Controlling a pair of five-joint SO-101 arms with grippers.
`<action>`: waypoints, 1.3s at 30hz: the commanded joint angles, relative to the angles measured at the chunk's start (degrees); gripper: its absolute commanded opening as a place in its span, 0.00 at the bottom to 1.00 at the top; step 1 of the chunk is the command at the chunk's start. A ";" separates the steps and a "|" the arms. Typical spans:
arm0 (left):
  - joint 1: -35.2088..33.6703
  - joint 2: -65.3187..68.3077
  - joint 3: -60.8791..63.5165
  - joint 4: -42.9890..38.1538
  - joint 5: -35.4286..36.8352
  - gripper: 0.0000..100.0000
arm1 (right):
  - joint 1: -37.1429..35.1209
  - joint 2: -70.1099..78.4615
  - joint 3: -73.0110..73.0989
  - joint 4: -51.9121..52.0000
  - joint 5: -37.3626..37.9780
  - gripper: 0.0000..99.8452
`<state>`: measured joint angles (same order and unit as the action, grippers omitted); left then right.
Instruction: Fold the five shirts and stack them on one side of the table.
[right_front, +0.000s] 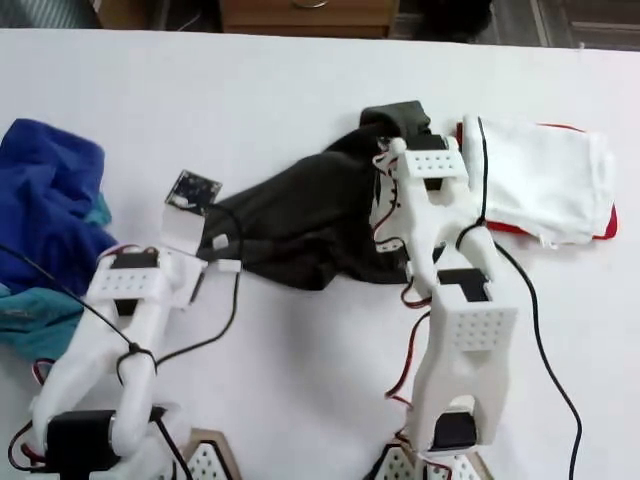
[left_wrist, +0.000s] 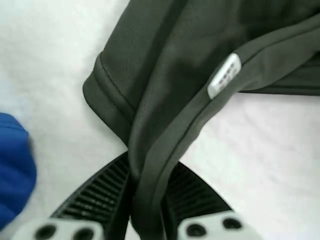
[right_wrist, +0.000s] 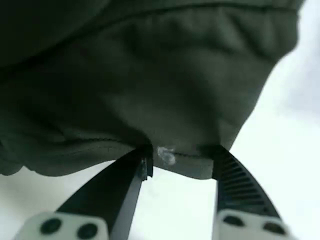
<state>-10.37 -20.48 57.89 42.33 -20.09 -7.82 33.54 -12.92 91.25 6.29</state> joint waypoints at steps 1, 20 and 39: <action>0.18 -2.20 -0.31 -0.53 0.44 0.02 | -0.22 -0.22 -1.76 -0.31 1.76 0.20; 0.18 -2.20 -0.40 -0.70 0.44 0.02 | 4.97 -0.13 -1.32 0.75 6.33 0.19; 0.18 -2.20 -0.40 -0.62 0.44 0.02 | 3.82 -0.75 8.26 -7.69 5.80 0.01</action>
<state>-10.37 -20.48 57.89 42.33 -20.09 -5.36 33.36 -5.01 85.01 12.00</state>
